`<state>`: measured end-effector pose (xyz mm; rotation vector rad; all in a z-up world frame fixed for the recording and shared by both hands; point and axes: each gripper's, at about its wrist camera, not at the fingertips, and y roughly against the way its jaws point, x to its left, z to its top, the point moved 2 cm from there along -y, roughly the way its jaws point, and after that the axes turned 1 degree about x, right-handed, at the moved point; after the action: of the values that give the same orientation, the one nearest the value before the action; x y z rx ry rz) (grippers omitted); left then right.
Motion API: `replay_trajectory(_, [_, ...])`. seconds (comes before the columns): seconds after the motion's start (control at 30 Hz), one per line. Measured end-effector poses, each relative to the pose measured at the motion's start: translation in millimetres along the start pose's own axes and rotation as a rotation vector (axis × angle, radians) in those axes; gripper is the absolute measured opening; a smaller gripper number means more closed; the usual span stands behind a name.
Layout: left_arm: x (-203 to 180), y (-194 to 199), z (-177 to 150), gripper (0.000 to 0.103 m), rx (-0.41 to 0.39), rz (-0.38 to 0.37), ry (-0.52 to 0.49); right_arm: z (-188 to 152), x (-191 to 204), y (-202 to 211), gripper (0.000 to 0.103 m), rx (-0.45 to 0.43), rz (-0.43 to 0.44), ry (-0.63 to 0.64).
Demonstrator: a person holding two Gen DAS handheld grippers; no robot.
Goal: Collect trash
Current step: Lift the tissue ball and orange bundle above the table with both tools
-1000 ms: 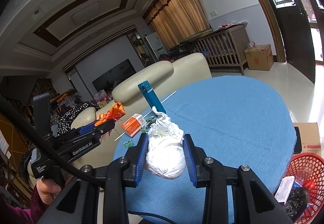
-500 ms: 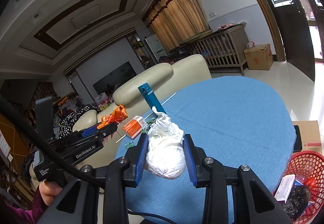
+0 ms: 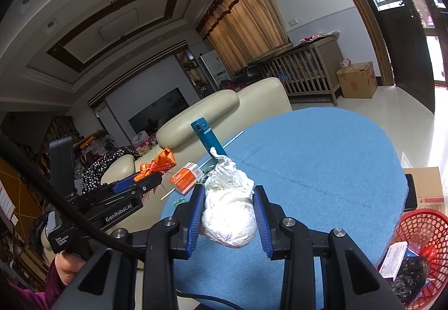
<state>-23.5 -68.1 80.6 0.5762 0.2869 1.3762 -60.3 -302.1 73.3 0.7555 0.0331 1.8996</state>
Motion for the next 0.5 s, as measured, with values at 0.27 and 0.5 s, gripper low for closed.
replay_trajectory(0.27, [-1.1,-0.8,1.9,0.045,-0.001,-0.001,-0.009,-0.8,-4.6,4.9,0.038,-0.004,-0.004,-0.006])
replay_trajectory(0.5, [-2.8,-3.2,1.9,0.045,-0.002,-0.008,-0.019,-1.6,-9.0,10.1,0.038,-0.009,-0.005,-0.018])
